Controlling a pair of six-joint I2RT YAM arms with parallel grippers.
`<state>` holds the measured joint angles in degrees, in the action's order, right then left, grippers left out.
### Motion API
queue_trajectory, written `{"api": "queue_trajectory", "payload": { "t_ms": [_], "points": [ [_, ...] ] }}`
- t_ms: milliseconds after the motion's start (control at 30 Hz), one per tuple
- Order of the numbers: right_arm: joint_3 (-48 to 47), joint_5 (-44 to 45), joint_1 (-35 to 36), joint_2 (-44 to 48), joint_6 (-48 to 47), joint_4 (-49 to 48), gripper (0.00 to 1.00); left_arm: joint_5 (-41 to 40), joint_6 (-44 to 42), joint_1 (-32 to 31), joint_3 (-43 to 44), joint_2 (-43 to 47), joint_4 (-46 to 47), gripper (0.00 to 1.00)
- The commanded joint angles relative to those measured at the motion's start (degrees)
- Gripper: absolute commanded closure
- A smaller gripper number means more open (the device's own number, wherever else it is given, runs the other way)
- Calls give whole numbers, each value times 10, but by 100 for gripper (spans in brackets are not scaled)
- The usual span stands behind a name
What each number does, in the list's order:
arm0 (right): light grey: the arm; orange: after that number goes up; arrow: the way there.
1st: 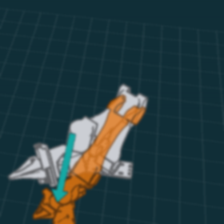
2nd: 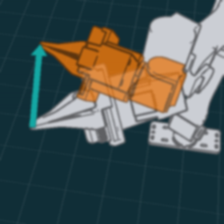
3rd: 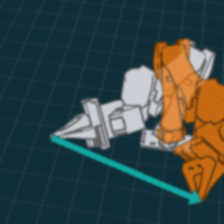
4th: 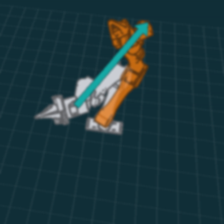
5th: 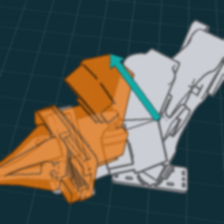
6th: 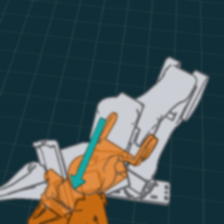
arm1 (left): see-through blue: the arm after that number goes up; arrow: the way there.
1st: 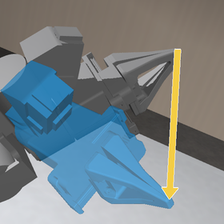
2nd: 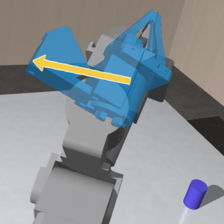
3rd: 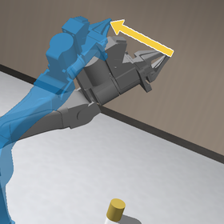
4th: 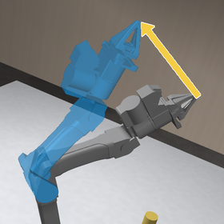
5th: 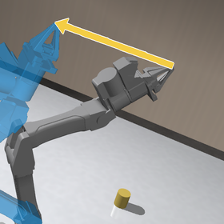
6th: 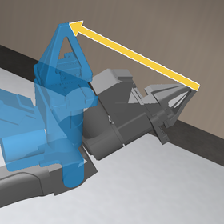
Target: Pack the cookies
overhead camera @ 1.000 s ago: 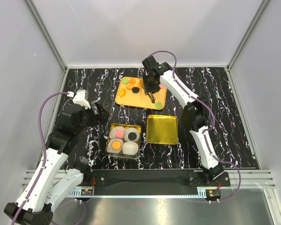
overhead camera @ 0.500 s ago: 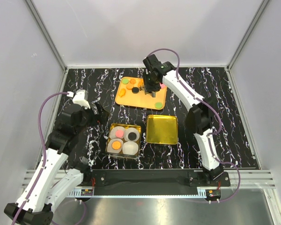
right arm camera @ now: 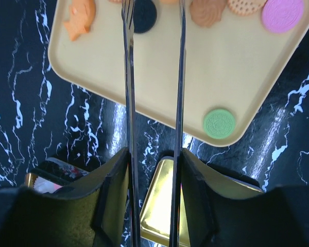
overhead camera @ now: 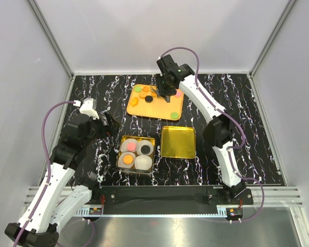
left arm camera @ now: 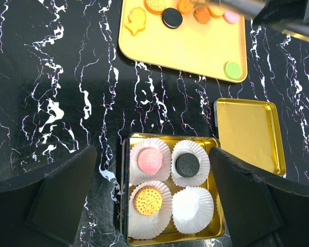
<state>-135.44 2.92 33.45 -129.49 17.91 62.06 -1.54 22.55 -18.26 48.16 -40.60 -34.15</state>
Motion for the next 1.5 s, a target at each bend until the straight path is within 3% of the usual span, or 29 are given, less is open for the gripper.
{"api": "queue_trajectory", "payload": {
  "t_ms": [0, 1100, 1467],
  "points": [
    [-68, 30, 6, -23, 11, 17, 51, 12, 4, 4, -1, 5, 29, 1],
    [-137, 45, 6, -130, 65, 20, 46, 29, 4, 4, -2, 5, 31, 1],
    [-115, 32, 5, -103, 68, 6, 57, 29, 4, 4, -1, 4, 30, 1]
  ]
}}
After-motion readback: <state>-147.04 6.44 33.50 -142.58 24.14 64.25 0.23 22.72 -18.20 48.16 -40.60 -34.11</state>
